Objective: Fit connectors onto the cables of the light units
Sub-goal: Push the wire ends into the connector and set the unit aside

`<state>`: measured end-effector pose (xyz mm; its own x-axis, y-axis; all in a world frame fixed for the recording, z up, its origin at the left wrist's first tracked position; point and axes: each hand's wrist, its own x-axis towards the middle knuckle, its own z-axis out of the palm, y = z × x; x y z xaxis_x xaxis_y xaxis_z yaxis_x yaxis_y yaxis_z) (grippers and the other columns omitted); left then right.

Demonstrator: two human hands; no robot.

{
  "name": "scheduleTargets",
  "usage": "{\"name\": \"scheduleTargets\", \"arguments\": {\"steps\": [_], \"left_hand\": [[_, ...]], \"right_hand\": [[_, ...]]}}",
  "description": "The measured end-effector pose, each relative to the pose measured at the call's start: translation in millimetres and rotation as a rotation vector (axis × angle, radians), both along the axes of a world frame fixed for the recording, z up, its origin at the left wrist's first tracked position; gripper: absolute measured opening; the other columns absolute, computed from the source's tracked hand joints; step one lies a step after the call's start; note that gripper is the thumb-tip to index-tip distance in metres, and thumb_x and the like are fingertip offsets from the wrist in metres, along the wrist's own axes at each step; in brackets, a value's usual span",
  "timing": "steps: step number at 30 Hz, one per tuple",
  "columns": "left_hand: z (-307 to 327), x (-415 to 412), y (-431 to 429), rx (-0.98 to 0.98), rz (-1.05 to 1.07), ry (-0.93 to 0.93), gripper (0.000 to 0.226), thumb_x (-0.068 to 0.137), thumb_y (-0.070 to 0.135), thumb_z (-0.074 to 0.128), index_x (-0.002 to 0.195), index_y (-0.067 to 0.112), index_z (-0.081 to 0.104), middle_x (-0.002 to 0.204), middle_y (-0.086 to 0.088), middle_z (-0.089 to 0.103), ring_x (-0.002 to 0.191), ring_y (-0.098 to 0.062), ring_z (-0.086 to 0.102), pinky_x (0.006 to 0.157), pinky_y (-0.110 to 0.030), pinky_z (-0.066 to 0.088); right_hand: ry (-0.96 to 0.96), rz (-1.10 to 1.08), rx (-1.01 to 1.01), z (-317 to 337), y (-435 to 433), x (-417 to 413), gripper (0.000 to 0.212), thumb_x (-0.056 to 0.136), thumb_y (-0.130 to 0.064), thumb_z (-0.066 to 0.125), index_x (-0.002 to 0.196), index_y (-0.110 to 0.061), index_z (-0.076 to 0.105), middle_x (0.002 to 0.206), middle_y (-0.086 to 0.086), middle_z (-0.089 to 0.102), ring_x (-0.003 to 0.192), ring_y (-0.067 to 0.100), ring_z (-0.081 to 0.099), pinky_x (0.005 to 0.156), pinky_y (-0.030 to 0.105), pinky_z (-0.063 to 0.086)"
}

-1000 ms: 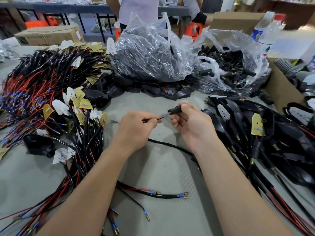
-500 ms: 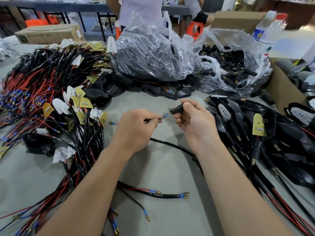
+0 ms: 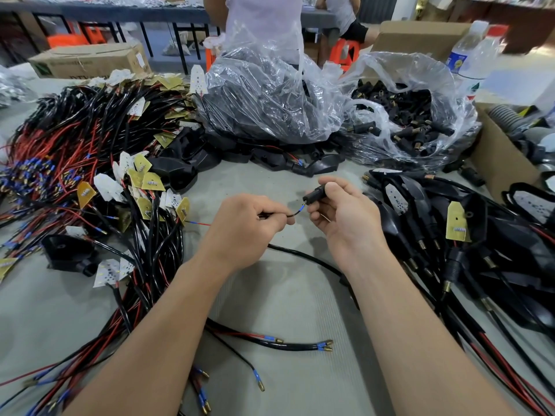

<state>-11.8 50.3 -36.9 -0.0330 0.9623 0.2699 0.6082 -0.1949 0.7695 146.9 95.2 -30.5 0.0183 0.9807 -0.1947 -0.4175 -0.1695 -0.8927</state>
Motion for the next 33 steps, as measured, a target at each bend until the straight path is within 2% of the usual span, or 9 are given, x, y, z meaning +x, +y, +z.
{"name": "scheduleTargets", "arguments": {"steps": [7, 11, 13, 15, 18, 21, 26, 29, 33], "left_hand": [[-6.1, 0.5, 4.0, 0.021, 0.094, -0.012, 0.02, 0.092, 0.015, 0.068, 0.087, 0.028, 0.081, 0.056, 0.014, 0.063, 0.05, -0.003, 0.053, 0.05, -0.014, 0.036], [-7.0, 1.9, 5.3, -0.027, 0.088, -0.173, 0.036, 0.091, 0.011, 0.065, 0.118, 0.035, 0.069, 0.065, 0.008, 0.073, 0.055, -0.01, 0.067, 0.063, -0.025, 0.055], [-6.1, 2.6, 6.6, -0.034, 0.064, -0.203, 0.042, 0.089, 0.01, 0.068, 0.122, 0.036, 0.067, 0.074, 0.008, 0.077, 0.068, -0.007, 0.072, 0.076, -0.027, 0.059], [-6.1, -0.1, 7.6, -0.011, 0.106, -0.189, 0.036, 0.085, 0.017, 0.077, 0.117, 0.034, 0.072, 0.089, 0.015, 0.077, 0.085, 0.005, 0.07, 0.088, -0.015, 0.054], [-3.4, -4.9, 7.0, -0.009, 0.255, -0.091, 0.012, 0.082, 0.032, 0.081, 0.09, 0.041, 0.078, 0.085, 0.025, 0.074, 0.086, 0.016, 0.064, 0.074, 0.002, 0.041], [-3.1, -4.8, 7.0, 0.008, 0.255, -0.141, 0.024, 0.083, 0.03, 0.081, 0.064, 0.044, 0.076, 0.073, 0.009, 0.073, 0.064, 0.004, 0.062, 0.059, -0.009, 0.044], [-6.1, 2.6, 5.0, 0.0, 0.157, -0.063, 0.007, 0.082, 0.036, 0.078, 0.082, 0.043, 0.076, 0.072, -0.002, 0.072, 0.058, -0.007, 0.06, 0.061, -0.029, 0.048], [-7.6, -2.1, 5.1, -0.006, 0.212, -0.055, 0.012, 0.076, 0.039, 0.085, 0.085, 0.043, 0.079, 0.075, 0.025, 0.072, 0.077, 0.013, 0.064, 0.068, -0.005, 0.043], [-7.8, -5.1, 7.9, -0.029, 0.259, -0.041, 0.009, 0.076, 0.036, 0.086, 0.074, 0.04, 0.078, 0.071, 0.034, 0.068, 0.067, 0.011, 0.062, 0.06, -0.007, 0.039]], "right_hand": [[-0.049, 0.125, 0.021, 0.0, -1.2, 0.1, 0.02, 0.102, -0.003, 0.049, 0.105, -0.01, 0.067, 0.085, 0.016, 0.07, 0.059, 0.018, 0.056, 0.058, 0.026, 0.048], [-0.103, 0.225, 0.049, -0.8, -3.3, -4.1, 0.018, 0.1, 0.001, 0.05, 0.102, -0.008, 0.066, 0.083, 0.014, 0.067, 0.063, 0.018, 0.059, 0.06, 0.025, 0.052], [-0.057, 0.207, 0.034, -1.1, -3.2, -4.6, 0.019, 0.101, 0.001, 0.05, 0.1, -0.008, 0.066, 0.08, 0.012, 0.069, 0.062, 0.018, 0.061, 0.061, 0.025, 0.054], [0.023, 0.136, 0.023, -0.9, -1.4, -3.0, 0.02, 0.102, 0.0, 0.049, 0.097, -0.009, 0.066, 0.078, 0.012, 0.071, 0.061, 0.018, 0.063, 0.06, 0.025, 0.055], [0.116, 0.044, 0.022, 1.1, 1.8, 1.0, 0.019, 0.103, -0.001, 0.049, 0.099, -0.008, 0.067, 0.083, 0.015, 0.07, 0.059, 0.018, 0.063, 0.059, 0.024, 0.055], [0.139, 0.007, 0.013, 2.0, 2.6, 2.3, 0.014, 0.102, -0.001, 0.053, 0.101, -0.009, 0.065, 0.082, 0.014, 0.069, 0.059, 0.017, 0.062, 0.058, 0.024, 0.053], [-0.046, 0.155, 0.06, 0.3, -4.9, -2.0, 0.013, 0.094, 0.002, 0.063, 0.098, -0.01, 0.065, 0.087, 0.015, 0.069, 0.064, 0.017, 0.06, 0.067, 0.027, 0.05], [-0.099, 0.099, 0.111, 1.1, -5.5, -2.5, 0.016, 0.092, 0.004, 0.064, 0.094, -0.011, 0.067, 0.085, 0.014, 0.07, 0.064, 0.016, 0.06, 0.069, 0.029, 0.05], [-0.055, 0.09, 0.107, 1.0, -3.8, 1.4, 0.015, 0.094, 0.002, 0.064, 0.093, -0.012, 0.068, 0.075, 0.008, 0.07, 0.065, 0.018, 0.062, 0.063, 0.025, 0.053]]}}
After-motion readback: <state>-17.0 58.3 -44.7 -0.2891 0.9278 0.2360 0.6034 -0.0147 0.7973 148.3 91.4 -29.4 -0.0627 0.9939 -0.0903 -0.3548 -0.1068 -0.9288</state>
